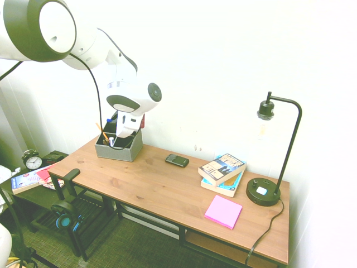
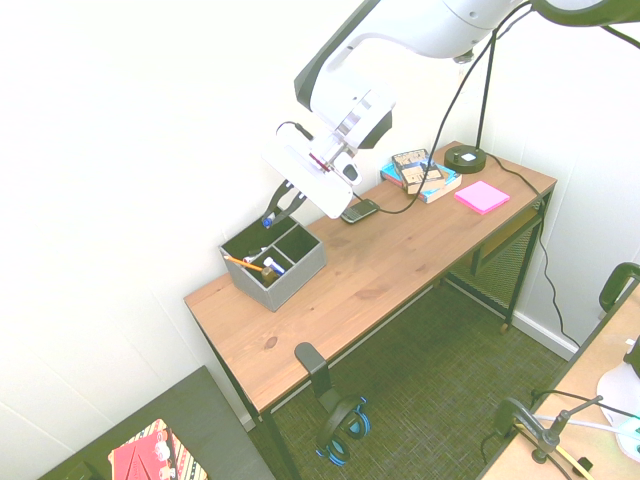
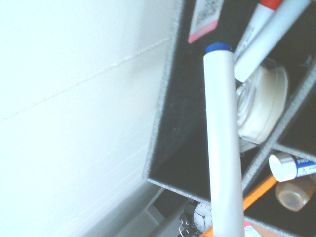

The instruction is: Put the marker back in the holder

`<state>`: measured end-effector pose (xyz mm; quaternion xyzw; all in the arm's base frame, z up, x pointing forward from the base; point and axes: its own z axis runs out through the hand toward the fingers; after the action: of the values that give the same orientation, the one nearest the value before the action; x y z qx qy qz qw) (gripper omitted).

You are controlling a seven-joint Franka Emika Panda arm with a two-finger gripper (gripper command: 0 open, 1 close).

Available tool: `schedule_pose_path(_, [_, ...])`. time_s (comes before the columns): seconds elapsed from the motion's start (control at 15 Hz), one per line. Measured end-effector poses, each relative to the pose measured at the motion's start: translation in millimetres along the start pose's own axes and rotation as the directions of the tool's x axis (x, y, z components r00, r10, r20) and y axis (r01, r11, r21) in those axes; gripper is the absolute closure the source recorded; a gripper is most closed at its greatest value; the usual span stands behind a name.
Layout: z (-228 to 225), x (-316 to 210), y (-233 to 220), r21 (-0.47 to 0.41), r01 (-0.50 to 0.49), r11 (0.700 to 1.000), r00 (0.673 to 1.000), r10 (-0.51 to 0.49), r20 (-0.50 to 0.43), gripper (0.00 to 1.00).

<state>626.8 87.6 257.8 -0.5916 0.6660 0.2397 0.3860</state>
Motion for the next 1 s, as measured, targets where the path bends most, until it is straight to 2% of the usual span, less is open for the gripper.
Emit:
schedule_pose_path(0.27, [14.5, 19.5, 3.9, -0.018, -0.013, 1.000, 1.000, 0.013, -0.002, 0.00])
schedule_pose_path(0.6, [11.4, 18.3, -0.3, -0.008, 0.010, 1.000, 1.000, -0.010, 0.003, 0.00])
schedule_pose_path(0.8, [-11.5, -34.5, 5.6, -0.073, 0.173, 0.982, 0.982, -0.178, -0.061, 0.00])
schedule_pose_path(1.0, [-49.5, -66.3, 49.3, -0.190, 0.307, 0.933, 0.928, -0.338, -0.160, 0.00])
